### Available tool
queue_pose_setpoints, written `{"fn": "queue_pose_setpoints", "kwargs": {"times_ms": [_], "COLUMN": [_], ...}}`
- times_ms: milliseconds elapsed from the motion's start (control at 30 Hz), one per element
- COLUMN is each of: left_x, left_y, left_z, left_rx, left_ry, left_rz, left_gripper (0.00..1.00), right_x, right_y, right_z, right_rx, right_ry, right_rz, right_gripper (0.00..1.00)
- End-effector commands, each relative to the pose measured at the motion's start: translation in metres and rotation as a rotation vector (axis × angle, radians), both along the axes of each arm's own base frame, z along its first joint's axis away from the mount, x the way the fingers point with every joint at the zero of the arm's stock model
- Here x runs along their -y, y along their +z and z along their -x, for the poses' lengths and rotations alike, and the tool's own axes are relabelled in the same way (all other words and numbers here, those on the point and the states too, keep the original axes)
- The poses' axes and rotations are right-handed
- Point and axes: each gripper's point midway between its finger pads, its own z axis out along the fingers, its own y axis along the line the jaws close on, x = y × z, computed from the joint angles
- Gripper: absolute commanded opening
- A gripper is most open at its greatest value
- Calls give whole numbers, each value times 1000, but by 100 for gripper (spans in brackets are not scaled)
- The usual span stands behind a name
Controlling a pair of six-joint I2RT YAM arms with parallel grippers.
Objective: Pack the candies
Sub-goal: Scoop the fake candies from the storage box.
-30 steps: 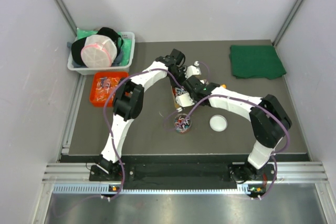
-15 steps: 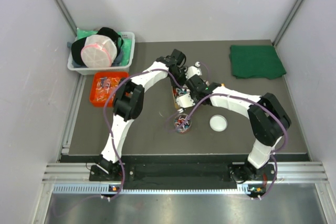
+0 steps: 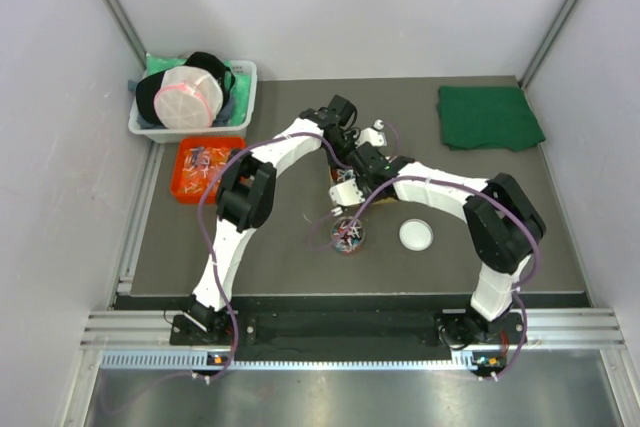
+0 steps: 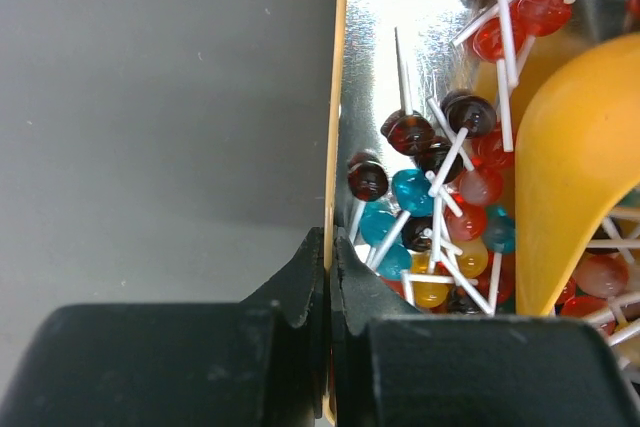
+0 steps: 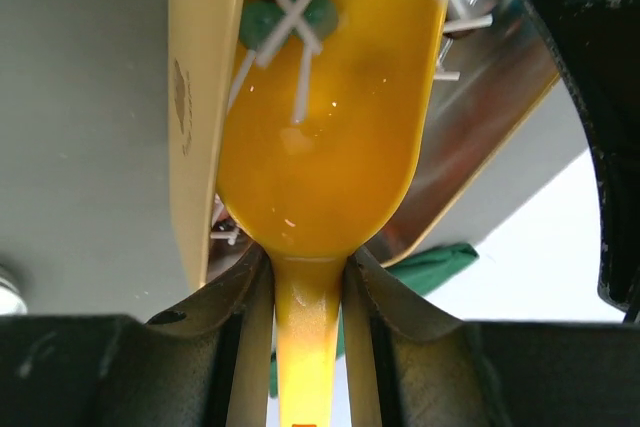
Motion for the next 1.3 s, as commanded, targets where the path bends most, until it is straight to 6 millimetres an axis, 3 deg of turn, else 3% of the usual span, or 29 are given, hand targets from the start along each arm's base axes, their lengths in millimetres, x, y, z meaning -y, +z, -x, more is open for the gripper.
{"fn": "queue_pose_setpoints", "kwargs": {"times_ms": [0, 167, 300, 567, 700, 967, 1267], "left_x": [21, 19, 18, 17, 16, 13, 14], "left_y": [52, 52, 49, 48, 46, 45, 43], "left_z": [-3, -2, 1, 2, 4, 8, 10], "left_rx": [100, 99, 93, 90, 85, 82, 71], "left_ry": [-42, -37, -41, -39, -45, -48, -53], "left_rz": [92, 88, 85, 83, 81, 76, 80], "left_gripper": [0, 0, 0, 0, 0, 0, 0], "right_x": [-20, -21, -10, -18, -26, -16, -12], "right_y": [-17, -19, -31, -38, -31, -22, 10], "right_z": [32, 43, 48, 53, 46, 30, 9], "right_rx": [-202, -287, -306, -369, -379, -310, -238], "right_ry": [-14, -102, -177, -260, -314, -369, -368], "right_rz": [-83, -163, -184, -268, -337, -401, -455], "right_gripper": [0, 0, 0, 0, 0, 0, 0]}}
